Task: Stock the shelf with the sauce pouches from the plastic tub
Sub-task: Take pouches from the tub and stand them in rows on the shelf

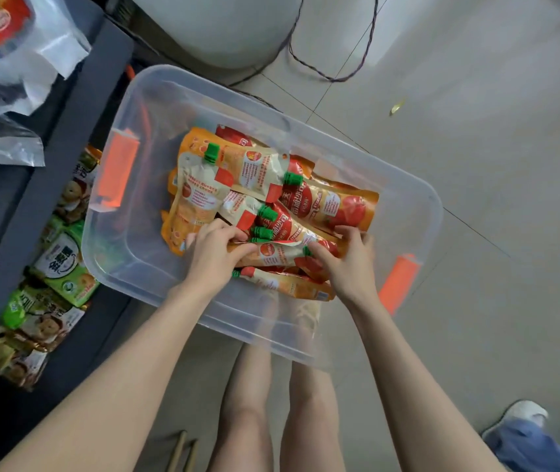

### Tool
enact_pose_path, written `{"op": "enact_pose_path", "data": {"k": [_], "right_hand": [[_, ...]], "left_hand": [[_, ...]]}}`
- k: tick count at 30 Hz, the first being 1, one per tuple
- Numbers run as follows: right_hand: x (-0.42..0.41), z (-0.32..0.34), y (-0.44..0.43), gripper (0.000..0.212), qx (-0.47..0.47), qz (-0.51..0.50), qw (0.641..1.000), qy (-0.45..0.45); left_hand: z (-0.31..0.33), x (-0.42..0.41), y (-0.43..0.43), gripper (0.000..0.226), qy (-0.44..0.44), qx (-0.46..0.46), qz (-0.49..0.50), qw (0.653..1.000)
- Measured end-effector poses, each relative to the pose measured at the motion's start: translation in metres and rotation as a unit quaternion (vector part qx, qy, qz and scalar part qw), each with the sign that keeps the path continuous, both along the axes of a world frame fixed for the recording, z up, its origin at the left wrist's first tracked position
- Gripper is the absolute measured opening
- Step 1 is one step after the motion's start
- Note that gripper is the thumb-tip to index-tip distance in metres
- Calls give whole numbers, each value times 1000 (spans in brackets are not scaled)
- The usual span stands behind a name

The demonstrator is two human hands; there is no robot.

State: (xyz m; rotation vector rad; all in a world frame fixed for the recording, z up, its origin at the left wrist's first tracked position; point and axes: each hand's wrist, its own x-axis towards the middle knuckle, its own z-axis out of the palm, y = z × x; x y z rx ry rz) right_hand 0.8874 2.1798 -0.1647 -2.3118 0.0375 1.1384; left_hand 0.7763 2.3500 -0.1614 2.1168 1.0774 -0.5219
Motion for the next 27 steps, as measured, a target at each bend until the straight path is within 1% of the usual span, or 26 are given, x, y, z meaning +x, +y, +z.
{"op": "enact_pose_path", "data": {"k": [2,3,6,10,13,16,18,20,22,25,27], "right_hand": [[1,-4,1,62,-8,13,1000,-2],[3,-6,2,61,-7,20,1000,2],[7,-4,6,43,7,24,999,45],[12,1,10,49,12,17,995,93],[15,7,9,52,26,16,995,95],[17,18,4,37,54,-12,994,89],[17,29,1,28,77,-27,992,94],[14,42,0,25,91,-31,991,94],[10,58,-2,24,91,-36,992,80],[2,90,-11,14,119,-92,985,82],[-5,115,-18,11,153,-124,976,90]], "left_hand": [[-3,-2,6,25,-1,-18,-22,1000],[-3,-2,8,24,1,-26,-38,999],[-3,-3,10,26,4,-25,-69,997],[1,-5,11,26,12,-8,-92,996],[5,-8,16,26,19,-17,-122,992],[17,-6,20,25,7,-16,-132,991],[31,-3,23,28,-26,-40,-74,996],[47,-1,24,32,-50,-56,-11,997],[63,-1,21,25,-66,-87,35,993],[86,-10,6,26,-85,-148,111,979],[104,-16,-8,24,-108,-187,181,959]]}}
